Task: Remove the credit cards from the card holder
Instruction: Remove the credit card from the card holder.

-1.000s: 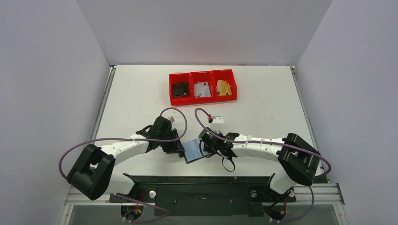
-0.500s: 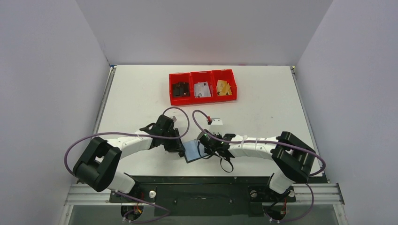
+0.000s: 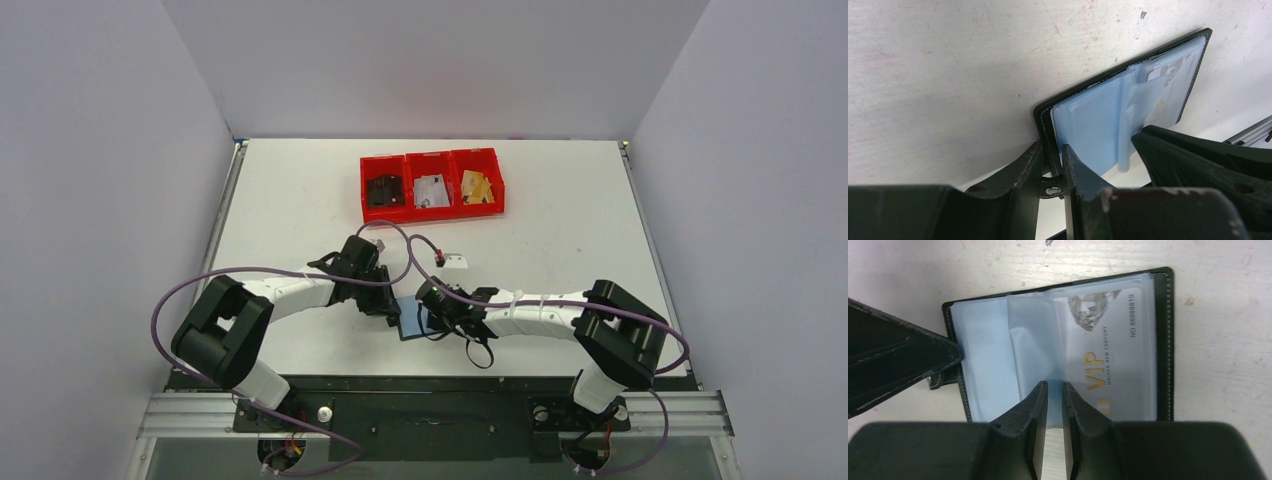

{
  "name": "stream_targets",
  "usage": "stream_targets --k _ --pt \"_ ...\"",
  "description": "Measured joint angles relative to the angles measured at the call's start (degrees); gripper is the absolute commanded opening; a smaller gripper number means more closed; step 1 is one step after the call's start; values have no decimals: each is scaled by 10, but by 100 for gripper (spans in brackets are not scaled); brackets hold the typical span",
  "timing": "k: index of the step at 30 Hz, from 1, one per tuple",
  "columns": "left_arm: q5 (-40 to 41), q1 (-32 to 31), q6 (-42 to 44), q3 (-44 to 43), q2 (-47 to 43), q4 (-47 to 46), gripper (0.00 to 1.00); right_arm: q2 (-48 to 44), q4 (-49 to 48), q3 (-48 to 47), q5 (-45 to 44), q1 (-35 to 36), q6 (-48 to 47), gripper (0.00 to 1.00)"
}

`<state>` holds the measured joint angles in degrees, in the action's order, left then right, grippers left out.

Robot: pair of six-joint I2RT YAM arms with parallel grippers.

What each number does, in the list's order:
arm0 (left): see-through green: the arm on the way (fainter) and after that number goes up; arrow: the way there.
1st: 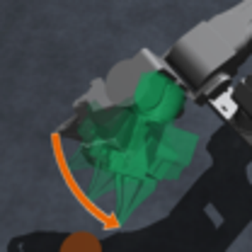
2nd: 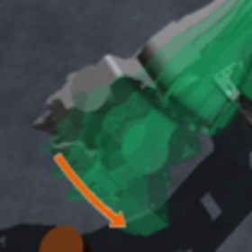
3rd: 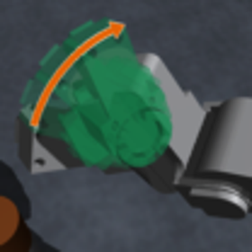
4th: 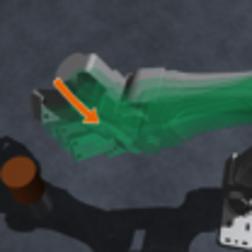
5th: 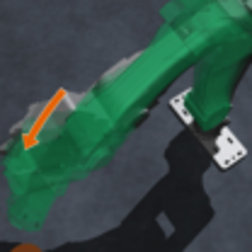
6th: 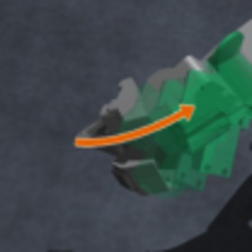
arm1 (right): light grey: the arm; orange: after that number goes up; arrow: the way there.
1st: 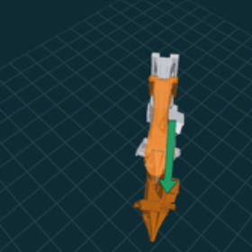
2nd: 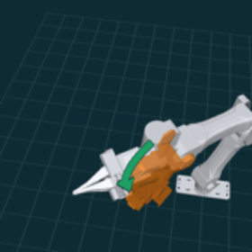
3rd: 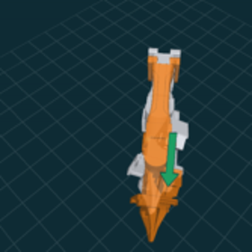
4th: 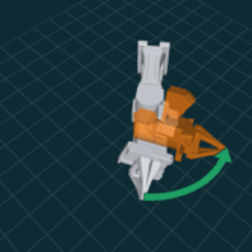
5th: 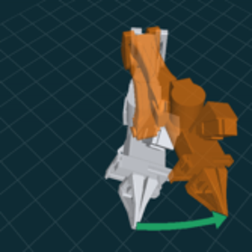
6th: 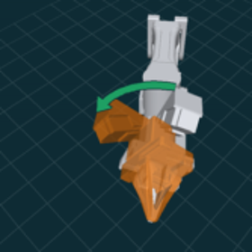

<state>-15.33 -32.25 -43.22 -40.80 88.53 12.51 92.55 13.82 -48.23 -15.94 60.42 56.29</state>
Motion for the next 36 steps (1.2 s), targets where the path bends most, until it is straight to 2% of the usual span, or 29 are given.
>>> stream_targets --k 14,27,31,36 --pt "-3 0 13 -4 -1 4 20 1 -49 0 43 0 8 14" --pt "17 9 32 -26 -84 72 25 22 -79 -3 61 0 16 11" --pt "0 11 33 -68 -64 73 25 34 -90 -3 65 0 21 9" --pt "-34 16 32 -135 13 59 25 38 -101 -3 70 0 26 8"
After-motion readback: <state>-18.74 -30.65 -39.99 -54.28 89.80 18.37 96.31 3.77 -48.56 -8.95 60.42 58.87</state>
